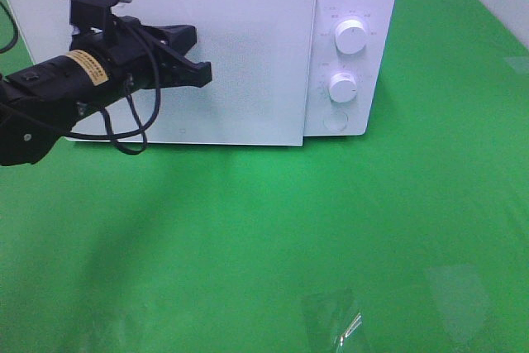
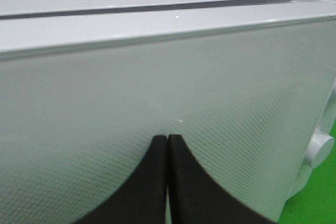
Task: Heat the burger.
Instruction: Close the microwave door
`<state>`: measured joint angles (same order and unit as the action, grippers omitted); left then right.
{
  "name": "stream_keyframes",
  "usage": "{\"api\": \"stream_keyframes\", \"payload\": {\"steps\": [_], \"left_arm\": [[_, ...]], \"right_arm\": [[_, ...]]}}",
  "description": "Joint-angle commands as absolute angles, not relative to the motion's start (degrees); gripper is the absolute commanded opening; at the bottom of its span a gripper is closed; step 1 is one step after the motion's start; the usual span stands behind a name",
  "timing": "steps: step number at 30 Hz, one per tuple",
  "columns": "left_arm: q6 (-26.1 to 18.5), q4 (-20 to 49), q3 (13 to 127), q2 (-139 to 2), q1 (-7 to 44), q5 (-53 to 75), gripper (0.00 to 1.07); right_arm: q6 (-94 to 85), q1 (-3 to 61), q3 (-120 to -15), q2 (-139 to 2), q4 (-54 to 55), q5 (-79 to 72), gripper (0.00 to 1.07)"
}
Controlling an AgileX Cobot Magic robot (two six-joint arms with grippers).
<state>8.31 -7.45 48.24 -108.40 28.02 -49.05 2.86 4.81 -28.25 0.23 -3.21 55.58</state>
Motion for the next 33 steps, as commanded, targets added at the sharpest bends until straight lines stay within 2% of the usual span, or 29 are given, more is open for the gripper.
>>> {"api": "stream_keyframes", "payload": {"steps": [1, 9, 20, 33], "left_arm": [[8.1, -4.8, 51.0, -109.4, 29.0, -48.3, 0.00], [8.1, -3.4, 57.5, -113.2, 31.9, -47.0, 0.00], [8.1, -3.0, 63.9, -116.1, 32.1, -44.2, 0.00], [8.1, -2.4, 66.0, -116.0, 35.1, -41.8, 0.00]], "right_arm": [[2.3, 4.6, -28.1, 1.8, -3.3, 55.1, 0.76], [2.3, 4.6, -28.1, 1.8, -3.3, 55.1, 0.76], [2.3, 4.6, -28.1, 1.8, -3.3, 55.1, 0.76], [2.3, 4.6, -28.1, 1.8, -3.3, 55.1, 0.76]]}}
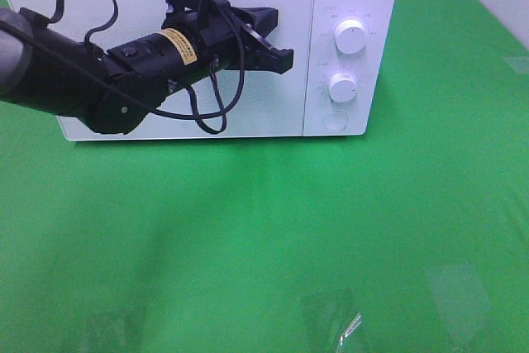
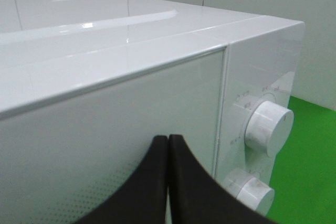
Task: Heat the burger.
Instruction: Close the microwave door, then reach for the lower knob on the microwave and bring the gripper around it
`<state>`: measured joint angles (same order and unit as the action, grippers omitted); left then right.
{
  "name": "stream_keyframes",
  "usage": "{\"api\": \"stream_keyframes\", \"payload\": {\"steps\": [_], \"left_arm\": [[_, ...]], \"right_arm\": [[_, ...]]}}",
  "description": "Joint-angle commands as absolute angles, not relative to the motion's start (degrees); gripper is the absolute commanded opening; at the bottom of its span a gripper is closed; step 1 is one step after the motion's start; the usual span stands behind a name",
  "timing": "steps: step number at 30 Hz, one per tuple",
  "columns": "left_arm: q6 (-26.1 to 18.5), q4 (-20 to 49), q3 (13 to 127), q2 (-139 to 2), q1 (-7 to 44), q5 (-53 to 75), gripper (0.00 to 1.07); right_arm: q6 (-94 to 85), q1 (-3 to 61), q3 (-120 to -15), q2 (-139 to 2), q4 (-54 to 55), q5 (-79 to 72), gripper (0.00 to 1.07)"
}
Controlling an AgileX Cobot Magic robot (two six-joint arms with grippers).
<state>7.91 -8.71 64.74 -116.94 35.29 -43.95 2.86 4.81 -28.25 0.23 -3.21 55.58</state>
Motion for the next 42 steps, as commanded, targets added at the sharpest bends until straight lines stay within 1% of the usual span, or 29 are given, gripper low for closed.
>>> {"api": "stream_keyframes", "payload": {"steps": [1, 3, 5, 6, 7, 8, 9, 10, 12, 13, 14, 15, 16, 17, 18, 21, 22, 23, 24, 25, 26, 27, 28, 29, 30, 31, 32, 35, 42], "left_arm": [[8.1, -2.4, 66.0, -115.2, 36.1, -39.6, 0.00], [8.1, -2.4, 66.0, -115.2, 36.1, -39.6, 0.00], [8.1, -2.4, 66.0, -113.4, 38.4, -33.4, 0.02], [8.1, -2.4, 66.0, -113.4, 38.4, -33.4, 0.02], [8.1, -2.6, 66.0, -111.9, 39.7, -28.4, 0.12], [8.1, -2.6, 66.0, -111.9, 39.7, -28.4, 0.12], [8.1, -2.7, 66.0, -111.2, 40.3, -26.1, 0.22], [8.1, -2.7, 66.0, -111.2, 40.3, -26.1, 0.22], [8.4, -2.8, 66.0, -109.2, 42.4, -18.2, 0.80], [8.4, -2.8, 66.0, -109.2, 42.4, -18.2, 0.80], [8.3, -2.9, 66.0, -108.1, 43.2, -12.3, 1.02], [8.3, -2.9, 66.0, -108.1, 43.2, -12.3, 1.02], [8.3, -2.9, 66.0, -106.5, 44.1, -5.5, 1.00], [8.3, -2.9, 66.0, -106.5, 44.1, -5.5, 1.00], [8.3, -2.9, 66.0, -105.1, 44.8, 0.5, 1.00], [8.3, -2.9, 66.0, -103.9, 45.4, 5.7, 1.00], [8.3, -2.6, 66.0, -102.4, 45.5, 11.9, 1.00], [8.3, -2.6, 66.0, -102.4, 45.5, 11.9, 1.00], [8.3, -2.4, 66.0, -101.1, 45.7, 18.5, 1.00], [8.3, -2.4, 66.0, -101.1, 45.7, 18.5, 1.00], [8.3, -2.4, 66.0, -99.8, 45.7, 25.7, 1.00], [8.3, -2.4, 66.0, -99.8, 45.7, 25.7, 1.00], [8.3, -1.8, 66.1, -98.7, 45.7, 32.1, 1.00], [8.3, -1.8, 66.1, -98.7, 45.7, 32.1, 1.00], [8.3, -0.9, 66.1, -97.7, 45.7, 38.0, 1.00], [8.3, -0.9, 66.1, -97.7, 45.7, 38.0, 1.00], [8.3, -0.3, 66.1, -97.3, 45.7, 43.3, 1.00], [8.3, 0.9, 66.1, -96.8, 45.7, 47.2, 1.00], [12.3, 4.0, 66.1, -94.7, 45.6, 54.3, 1.00]], "right_arm": [[2.3, 4.6, -28.1, 1.8, -3.3, 55.1, 0.76], [2.3, 4.6, -28.1, 1.8, -3.3, 55.1, 0.76], [2.3, 4.6, -28.1, 1.8, -3.3, 55.1, 0.76], [2.3, 4.6, -28.1, 1.8, -3.3, 55.1, 0.76], [2.3, 4.6, -28.1, 1.8, -3.3, 55.1, 0.76], [2.3, 4.6, -28.1, 1.8, -3.3, 55.1, 0.76], [2.3, 4.6, -28.1, 1.8, -3.3, 55.1, 0.76], [2.3, 4.6, -28.1, 1.8, -3.3, 55.1, 0.76], [2.3, 4.6, -28.1, 1.8, -3.3, 55.1, 0.76], [2.3, 4.6, -28.1, 1.8, -3.3, 55.1, 0.76], [2.3, 4.6, -28.1, 1.8, -3.3, 55.1, 0.76], [2.3, 4.6, -28.1, 1.8, -3.3, 55.1, 0.76], [2.3, 4.6, -28.1, 1.8, -3.3, 55.1, 0.76], [2.3, 4.6, -28.1, 1.8, -3.3, 55.1, 0.76], [2.3, 4.6, -28.1, 1.8, -3.3, 55.1, 0.76], [2.3, 4.6, -28.1, 1.8, -3.3, 55.1, 0.76], [2.3, 4.6, -28.1, 1.8, -3.3, 55.1, 0.76], [2.3, 4.6, -28.1, 1.8, -3.3, 55.1, 0.76], [2.3, 4.6, -28.1, 1.8, -3.3, 55.1, 0.76], [2.3, 4.6, -28.1, 1.8, -3.3, 55.1, 0.76], [2.3, 4.6, -28.1, 1.8, -3.3, 55.1, 0.76], [2.3, 4.6, -28.1, 1.8, -3.3, 55.1, 0.76], [2.3, 4.6, -28.1, 1.8, -3.3, 55.1, 0.76], [2.3, 4.6, -28.1, 1.8, -3.3, 55.1, 0.76], [2.3, 4.6, -28.1, 1.8, -3.3, 55.1, 0.76], [2.3, 4.6, -28.1, 1.8, -3.3, 55.1, 0.76], [2.3, 4.6, -28.1, 1.8, -3.3, 55.1, 0.76], [2.3, 4.6, -28.1, 1.8, -3.3, 55.1, 0.76], [2.3, 4.6, -28.1, 1.8, -3.3, 55.1, 0.76]]}}
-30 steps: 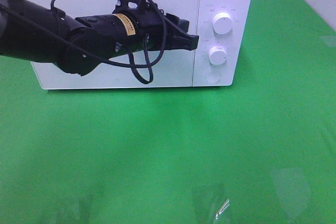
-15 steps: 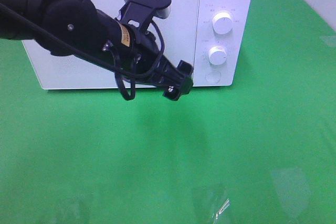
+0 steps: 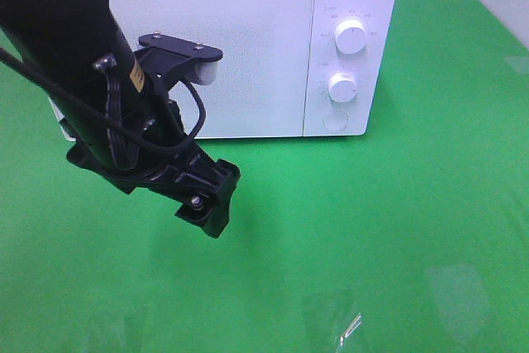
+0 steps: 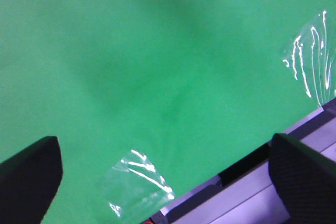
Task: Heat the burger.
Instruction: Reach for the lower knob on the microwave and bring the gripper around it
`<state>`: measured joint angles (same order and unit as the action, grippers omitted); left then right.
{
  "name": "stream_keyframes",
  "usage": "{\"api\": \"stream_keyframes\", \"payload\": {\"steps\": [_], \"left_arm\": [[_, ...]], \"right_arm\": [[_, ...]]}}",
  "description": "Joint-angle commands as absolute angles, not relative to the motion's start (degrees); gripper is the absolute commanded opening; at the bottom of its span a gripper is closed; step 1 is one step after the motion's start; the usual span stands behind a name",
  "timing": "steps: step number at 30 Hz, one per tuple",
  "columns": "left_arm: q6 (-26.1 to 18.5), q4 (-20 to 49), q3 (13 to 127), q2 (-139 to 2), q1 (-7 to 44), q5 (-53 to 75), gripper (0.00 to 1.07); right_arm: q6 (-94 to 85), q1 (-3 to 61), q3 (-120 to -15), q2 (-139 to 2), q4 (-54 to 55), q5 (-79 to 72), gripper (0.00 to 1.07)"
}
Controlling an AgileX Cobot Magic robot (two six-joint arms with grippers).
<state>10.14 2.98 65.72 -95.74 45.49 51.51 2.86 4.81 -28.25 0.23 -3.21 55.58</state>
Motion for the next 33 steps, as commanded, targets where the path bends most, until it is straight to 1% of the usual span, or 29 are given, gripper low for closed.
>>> {"api": "stream_keyframes", "payload": {"steps": [1, 4, 5, 6, 7, 8, 9, 10, 11, 12, 13, 15, 16, 17, 18, 19, 20, 21, 22, 23, 24, 25, 26, 27, 28, 29, 30, 33], "left_arm": [[13.5, 3.7, 66.1, -94.1, 45.6, 55.6, 1.00], [14.0, 3.6, 66.1, -93.7, 44.2, 56.9, 1.00], [13.6, 3.6, 66.1, -93.0, 41.9, 58.7, 1.00], [12.4, 3.8, 66.0, -92.1, 38.9, 60.0, 1.00], [12.4, 3.8, 66.0, -92.1, 38.9, 60.0, 1.00], [11.3, 4.0, 66.0, -91.4, 37.0, 60.7, 1.00], [11.3, 4.0, 66.0, -91.4, 37.0, 60.7, 1.00], [9.2, 4.7, 66.0, -90.1, 33.0, 62.1, 1.00], [9.2, 4.7, 66.0, -90.1, 33.0, 62.1, 1.00], [7.5, 5.2, 66.0, -88.5, 28.0, 64.6, 1.00], [7.5, 5.2, 66.0, -88.5, 28.0, 64.6, 1.00], [3.0, 5.2, 66.0, -85.3, 18.3, 68.8, 1.00], [3.0, 5.2, 66.0, -85.3, 18.3, 68.8, 1.00], [0.8, 5.3, 66.0, -83.3, 12.9, 70.1, 1.00], [0.8, 5.3, 66.0, -83.3, 12.9, 70.1, 1.00], [-0.6, 5.3, 66.0, -81.5, 8.9, 71.3, 1.00], [-0.6, 5.3, 66.0, -81.5, 8.9, 71.3, 1.00], [-1.1, 5.4, 66.0, -80.7, 6.4, 72.2, 1.00], [-2.6, 6.0, 66.0, -79.2, 1.4, 74.3, 1.00], [-2.6, 6.0, 66.0, -79.2, 1.4, 74.3, 1.00], [-5.4, 6.5, 65.7, -77.6, -3.2, 75.2, 1.00], [-5.4, 6.5, 65.7, -77.6, -3.2, 75.2, 1.00], [-7.4, 6.9, 64.6, -75.6, -6.9, 75.1, 1.00], [-7.4, 6.9, 64.6, -75.6, -6.9, 75.1, 1.00], [-7.4, 7.2, 63.9, -74.5, -8.5, 75.1, 1.00], [-7.4, 7.2, 63.9, -74.5, -8.5, 75.1, 1.00], [-7.1, 7.7, 61.1, -70.9, -11.2, 72.8, 1.00], [-7.1, 7.8, 58.3, -68.1, -11.3, 70.6, 1.00]], "right_arm": [[2.3, 4.6, -28.1, 1.8, -3.3, 55.1, 0.76], [2.3, 4.6, -28.1, 1.8, -3.3, 55.1, 0.76], [2.3, 4.6, -28.1, 1.8, -3.3, 55.1, 0.76], [2.3, 4.6, -28.1, 1.8, -3.3, 55.1, 0.76], [2.3, 4.6, -28.1, 1.8, -3.3, 55.1, 0.76], [2.3, 4.6, -28.1, 1.8, -3.3, 55.1, 0.76], [2.3, 4.6, -28.1, 1.8, -3.3, 55.1, 0.76], [2.3, 4.6, -28.1, 1.8, -3.3, 55.1, 0.76], [2.3, 4.6, -28.1, 1.8, -3.3, 55.1, 0.76], [2.3, 4.6, -28.1, 1.8, -3.3, 55.1, 0.76], [2.3, 4.6, -28.1, 1.8, -3.3, 55.1, 0.76], [2.3, 4.6, -28.1, 1.8, -3.3, 55.1, 0.76], [2.3, 4.6, -28.1, 1.8, -3.3, 55.1, 0.76], [2.3, 4.6, -28.1, 1.8, -3.3, 55.1, 0.76], [2.3, 4.6, -28.1, 1.8, -3.3, 55.1, 0.76], [2.3, 4.6, -28.1, 1.8, -3.3, 55.1, 0.76], [2.3, 4.6, -28.1, 1.8, -3.3, 55.1, 0.76], [2.3, 4.6, -28.1, 1.8, -3.3, 55.1, 0.76], [2.3, 4.6, -28.1, 1.8, -3.3, 55.1, 0.76], [2.3, 4.6, -28.1, 1.8, -3.3, 55.1, 0.76], [2.3, 4.6, -28.1, 1.8, -3.3, 55.1, 0.76], [2.3, 4.6, -28.1, 1.8, -3.3, 55.1, 0.76], [2.3, 4.6, -28.1, 1.8, -3.3, 55.1, 0.76], [2.3, 4.6, -28.1, 1.8, -3.3, 55.1, 0.76], [2.3, 4.6, -28.1, 1.8, -3.3, 55.1, 0.76], [2.3, 4.6, -28.1, 1.8, -3.3, 55.1, 0.76], [2.3, 4.6, -28.1, 1.8, -3.3, 55.1, 0.76], [2.3, 4.6, -28.1, 1.8, -3.3, 55.1, 0.76]]}}
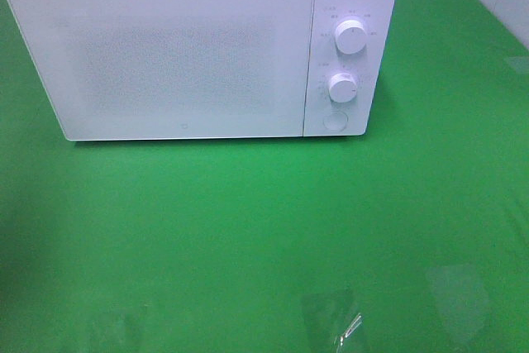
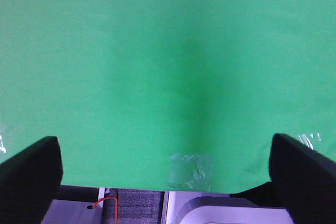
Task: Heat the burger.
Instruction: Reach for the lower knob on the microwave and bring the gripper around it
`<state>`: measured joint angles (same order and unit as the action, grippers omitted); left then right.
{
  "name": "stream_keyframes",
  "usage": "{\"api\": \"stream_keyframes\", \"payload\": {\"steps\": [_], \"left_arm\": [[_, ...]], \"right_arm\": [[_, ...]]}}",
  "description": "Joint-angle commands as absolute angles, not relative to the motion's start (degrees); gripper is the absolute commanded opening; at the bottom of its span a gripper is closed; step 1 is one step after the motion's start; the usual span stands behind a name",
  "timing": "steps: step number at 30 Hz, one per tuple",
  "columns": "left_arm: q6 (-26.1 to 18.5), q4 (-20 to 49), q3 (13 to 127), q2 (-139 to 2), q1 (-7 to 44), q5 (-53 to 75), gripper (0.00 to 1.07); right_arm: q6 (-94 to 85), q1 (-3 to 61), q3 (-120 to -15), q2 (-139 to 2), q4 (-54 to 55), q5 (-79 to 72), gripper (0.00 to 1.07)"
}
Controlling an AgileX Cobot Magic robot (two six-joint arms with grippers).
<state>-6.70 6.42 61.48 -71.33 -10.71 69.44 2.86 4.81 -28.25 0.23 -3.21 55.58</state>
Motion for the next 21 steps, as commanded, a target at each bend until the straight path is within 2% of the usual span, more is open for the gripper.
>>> {"api": "stream_keyframes", "payload": {"steps": [1, 4, 6, 13, 21], "left_arm": [[-7.2, 7.8, 55.5, -65.4, -11.3, 69.7, 1.00], [-7.2, 7.8, 54.0, -63.9, -11.3, 69.2, 1.00], [-7.4, 7.8, 48.2, -57.2, -11.3, 67.2, 1.00], [-8.0, 7.8, 38.6, -42.9, -11.3, 62.2, 1.00], [-8.0, 7.5, 32.4, -30.8, -10.8, 60.7, 1.00]], "right_arm": [[2.3, 4.6, -28.1, 1.8, -3.3, 55.1, 0.76], [2.3, 4.6, -28.1, 1.8, -3.3, 55.1, 0.76], [2.3, 4.6, -28.1, 1.8, -3.3, 55.1, 0.76], [2.3, 4.6, -28.1, 1.8, -3.3, 55.1, 0.76], [2.3, 4.6, -28.1, 1.8, -3.3, 55.1, 0.76]]}}
